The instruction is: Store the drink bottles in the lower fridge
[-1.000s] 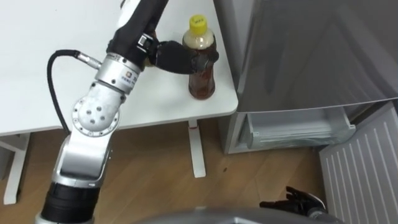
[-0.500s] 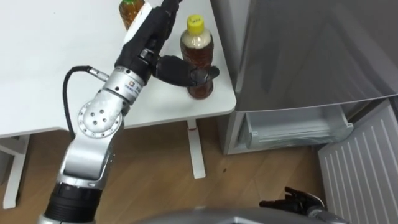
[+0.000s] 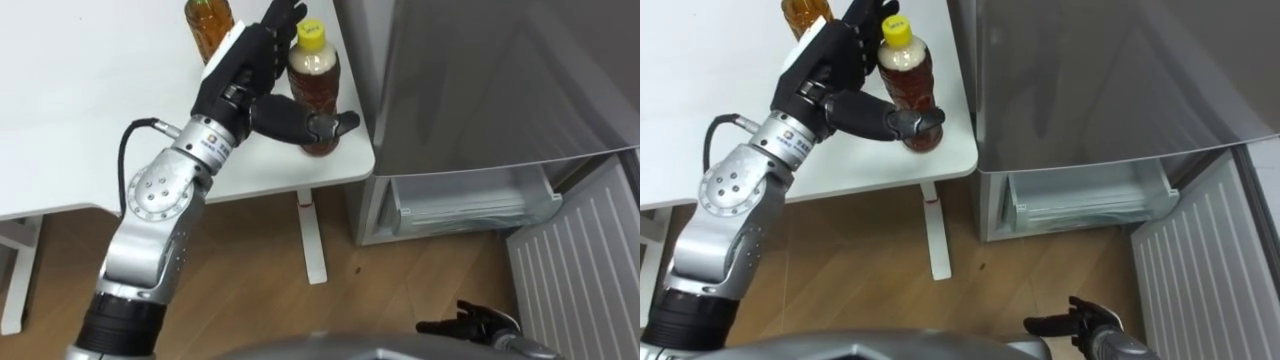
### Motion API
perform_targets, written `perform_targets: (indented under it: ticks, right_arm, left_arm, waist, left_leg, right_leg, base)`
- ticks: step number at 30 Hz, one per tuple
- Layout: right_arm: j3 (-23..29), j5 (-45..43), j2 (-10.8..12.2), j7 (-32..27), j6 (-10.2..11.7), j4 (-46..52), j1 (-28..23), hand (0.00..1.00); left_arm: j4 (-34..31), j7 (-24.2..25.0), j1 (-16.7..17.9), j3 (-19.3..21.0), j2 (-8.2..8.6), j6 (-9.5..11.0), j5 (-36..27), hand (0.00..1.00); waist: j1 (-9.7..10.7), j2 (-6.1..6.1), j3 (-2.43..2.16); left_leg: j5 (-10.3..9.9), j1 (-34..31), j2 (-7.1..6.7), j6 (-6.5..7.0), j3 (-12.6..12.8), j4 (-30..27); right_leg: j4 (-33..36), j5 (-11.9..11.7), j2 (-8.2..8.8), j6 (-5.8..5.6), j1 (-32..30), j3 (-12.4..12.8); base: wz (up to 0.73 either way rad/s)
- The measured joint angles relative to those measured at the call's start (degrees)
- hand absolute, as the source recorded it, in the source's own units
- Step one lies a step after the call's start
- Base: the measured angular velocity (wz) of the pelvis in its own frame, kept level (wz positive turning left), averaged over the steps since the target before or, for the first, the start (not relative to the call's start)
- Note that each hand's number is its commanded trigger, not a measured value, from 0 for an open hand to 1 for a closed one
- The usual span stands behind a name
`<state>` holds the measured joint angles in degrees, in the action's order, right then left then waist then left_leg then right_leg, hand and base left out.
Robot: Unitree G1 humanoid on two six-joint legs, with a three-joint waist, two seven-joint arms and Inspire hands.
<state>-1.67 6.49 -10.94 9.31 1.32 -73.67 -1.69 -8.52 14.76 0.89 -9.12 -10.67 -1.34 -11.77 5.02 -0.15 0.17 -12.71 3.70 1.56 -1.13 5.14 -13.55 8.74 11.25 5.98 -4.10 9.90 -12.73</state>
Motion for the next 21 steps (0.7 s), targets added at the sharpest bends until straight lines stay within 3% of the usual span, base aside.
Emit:
perform_targets:
  ticks: [7,13,21]
  right_arm:
    - [0.15,0.0,0.01,-0.01,0.0,0.09,0.0,0.0]
    - [0.23,0.0,0.05,-0.42,0.0,0.05,0.0,0.0]
    - [0.22,-0.04,0.07,-1.06,0.03,0.35,-0.02,0.0]
  left_arm:
    - [1.06,0.01,0.0,0.04,0.74,-0.12,-0.03,0.0]
    - [3.07,0.0,-0.06,0.12,0.72,-0.13,-3.55,0.0]
    - [4.64,-0.52,-0.09,0.1,0.71,-0.24,-3.7,0.0]
  waist:
    - [0.0,0.21,0.14]
    - [-0.04,0.3,0.14]
    - [0.1,0.48,0.19]
  left_leg:
    - [0.0,-0.02,0.02,0.0,0.0,0.1]
    - [0.01,0.08,0.02,-0.02,0.01,0.12]
    - [0.01,-0.64,0.07,-0.02,0.22,-0.02]
  right_leg:
    - [0.0,0.0,-0.03,0.0,0.0,0.12]
    - [-0.04,0.0,-0.08,0.0,0.0,0.51]
    - [0.11,-0.01,-0.09,0.02,-0.8,0.41]
  base:
    - [0.0]
    - [0.0]
    - [0.0]
